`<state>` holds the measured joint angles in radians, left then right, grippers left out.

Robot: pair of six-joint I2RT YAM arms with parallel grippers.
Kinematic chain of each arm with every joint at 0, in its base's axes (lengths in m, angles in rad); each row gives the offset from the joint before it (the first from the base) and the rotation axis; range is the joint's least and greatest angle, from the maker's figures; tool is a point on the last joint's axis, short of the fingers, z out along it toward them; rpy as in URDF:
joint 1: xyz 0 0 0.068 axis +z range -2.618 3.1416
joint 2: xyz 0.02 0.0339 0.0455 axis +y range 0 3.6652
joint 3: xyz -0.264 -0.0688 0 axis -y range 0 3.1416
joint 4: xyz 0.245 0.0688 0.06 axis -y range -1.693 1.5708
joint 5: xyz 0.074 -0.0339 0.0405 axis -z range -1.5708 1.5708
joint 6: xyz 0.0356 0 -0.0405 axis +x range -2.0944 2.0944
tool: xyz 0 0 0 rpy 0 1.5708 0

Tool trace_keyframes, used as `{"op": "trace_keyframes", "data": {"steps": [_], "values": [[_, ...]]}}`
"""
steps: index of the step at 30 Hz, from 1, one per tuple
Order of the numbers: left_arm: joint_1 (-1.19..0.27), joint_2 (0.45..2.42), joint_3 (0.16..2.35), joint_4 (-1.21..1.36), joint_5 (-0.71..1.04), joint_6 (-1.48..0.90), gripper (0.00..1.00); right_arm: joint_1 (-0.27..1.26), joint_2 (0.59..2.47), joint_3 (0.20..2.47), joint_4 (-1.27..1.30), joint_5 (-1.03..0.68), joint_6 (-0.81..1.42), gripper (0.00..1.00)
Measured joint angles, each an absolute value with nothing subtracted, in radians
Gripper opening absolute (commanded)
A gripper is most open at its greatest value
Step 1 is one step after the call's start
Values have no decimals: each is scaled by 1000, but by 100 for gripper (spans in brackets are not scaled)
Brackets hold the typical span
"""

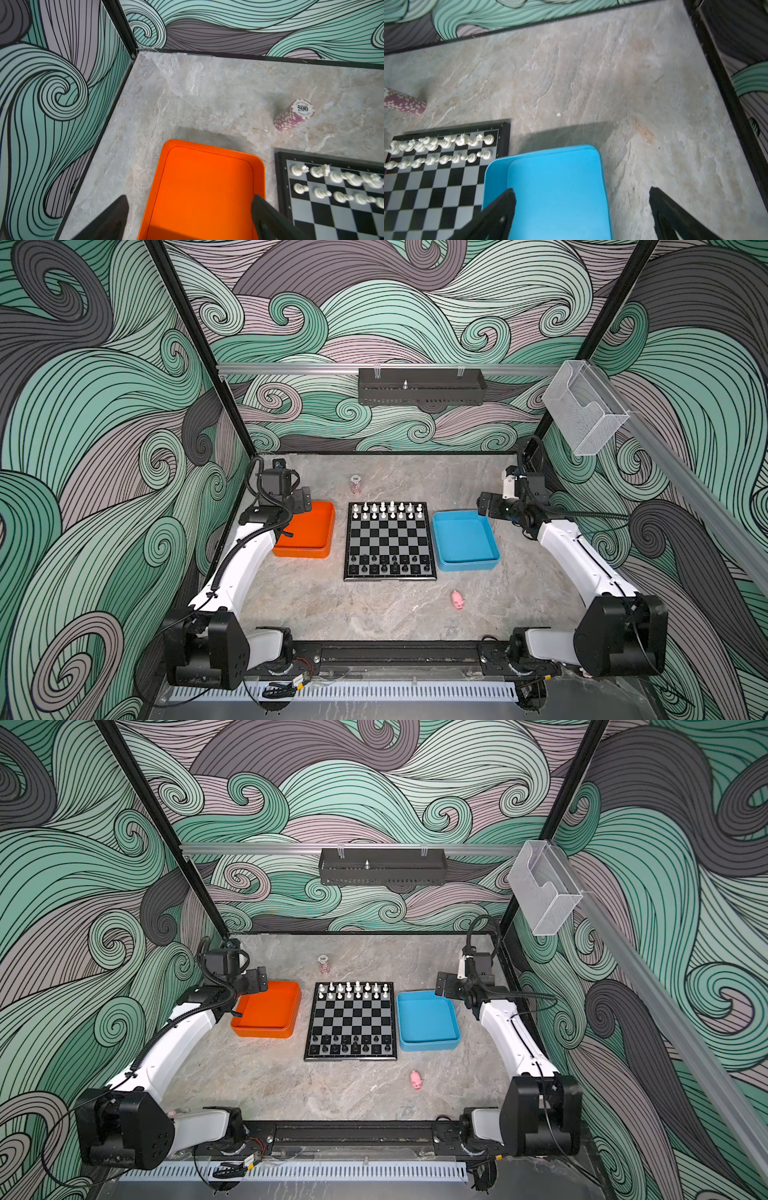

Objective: Set up the chess pieces on the board

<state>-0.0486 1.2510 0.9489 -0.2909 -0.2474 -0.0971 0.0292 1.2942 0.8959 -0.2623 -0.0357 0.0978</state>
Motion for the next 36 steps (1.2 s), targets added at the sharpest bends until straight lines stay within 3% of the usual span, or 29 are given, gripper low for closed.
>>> {"op": "trace_keyframes", "data": {"steps": [7, 13, 20, 25, 36], "values": [[-41, 1281, 670, 29, -254, -55, 99, 3, 1253, 616, 84, -17, 46, 99], [-41, 1367, 604, 221, -284, -47, 99, -6, 1262, 543, 276, -14, 17, 99], [-40, 1486, 503, 490, -352, -53, 99, -12, 1447, 453, 579, -28, 9, 99], [-19, 1504, 486, 531, -328, -60, 99, -15, 1541, 385, 741, -55, -1, 99], [33, 1517, 486, 593, -169, -56, 99, -15, 1547, 387, 821, -99, -23, 99]]}}
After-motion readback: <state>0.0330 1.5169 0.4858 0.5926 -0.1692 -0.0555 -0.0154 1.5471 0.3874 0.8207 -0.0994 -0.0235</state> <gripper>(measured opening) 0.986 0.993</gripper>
